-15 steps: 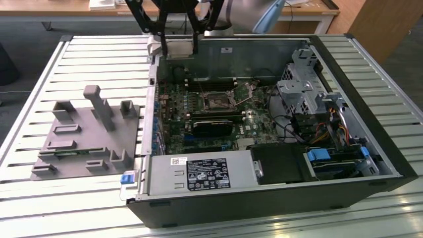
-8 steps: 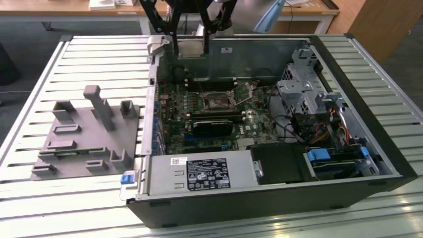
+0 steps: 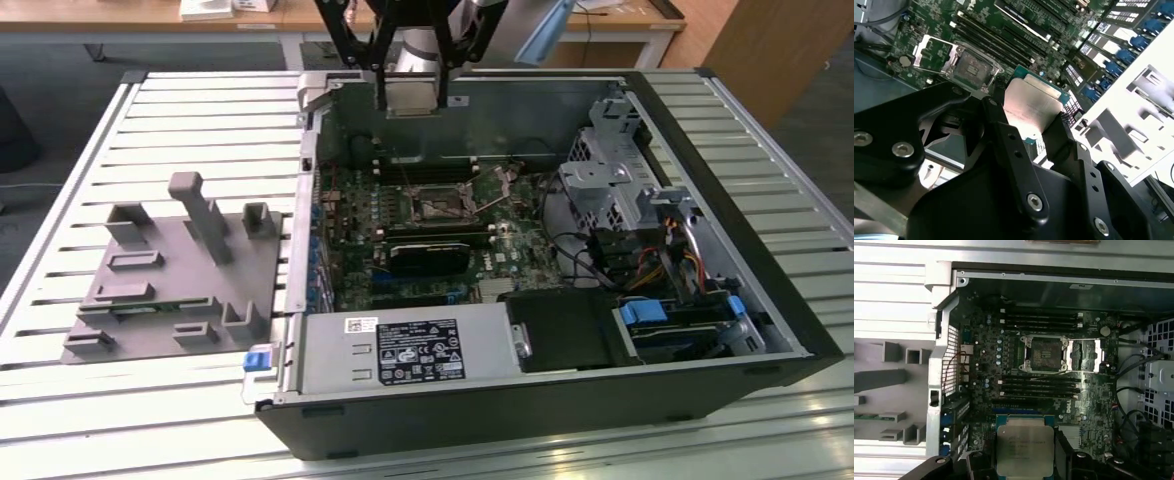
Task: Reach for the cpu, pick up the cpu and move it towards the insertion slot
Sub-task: 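Pick up the cpu and move it towards the insertion slot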
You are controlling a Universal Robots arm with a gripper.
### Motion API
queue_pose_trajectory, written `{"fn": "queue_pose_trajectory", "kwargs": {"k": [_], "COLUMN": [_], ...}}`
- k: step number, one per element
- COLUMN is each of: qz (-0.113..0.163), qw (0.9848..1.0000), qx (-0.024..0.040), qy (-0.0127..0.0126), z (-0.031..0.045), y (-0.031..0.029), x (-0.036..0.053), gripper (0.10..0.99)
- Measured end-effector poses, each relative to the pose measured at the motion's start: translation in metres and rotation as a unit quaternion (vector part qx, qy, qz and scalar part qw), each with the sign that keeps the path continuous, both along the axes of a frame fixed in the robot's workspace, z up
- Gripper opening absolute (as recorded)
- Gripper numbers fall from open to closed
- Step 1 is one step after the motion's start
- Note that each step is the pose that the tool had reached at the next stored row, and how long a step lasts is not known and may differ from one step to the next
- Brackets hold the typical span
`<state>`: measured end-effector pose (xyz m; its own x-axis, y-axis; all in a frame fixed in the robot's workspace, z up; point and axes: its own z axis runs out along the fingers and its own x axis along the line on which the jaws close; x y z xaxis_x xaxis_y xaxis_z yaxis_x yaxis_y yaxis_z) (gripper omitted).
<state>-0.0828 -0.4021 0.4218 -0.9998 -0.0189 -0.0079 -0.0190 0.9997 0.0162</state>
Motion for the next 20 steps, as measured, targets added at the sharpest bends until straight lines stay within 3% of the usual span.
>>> {"fn": "queue_pose_trajectory", "kwargs": {"k": [8,20], "qz": [0.0,0.0], "qw": [1.0,1.0], "qx": [0.0,0.0], "qy": [0.0,0.0], "z": [0.0,-0.0001], "y": [0.0045,0.0254], "x": [0.0198,0.0348], "gripper": [0.545,0.545]}}
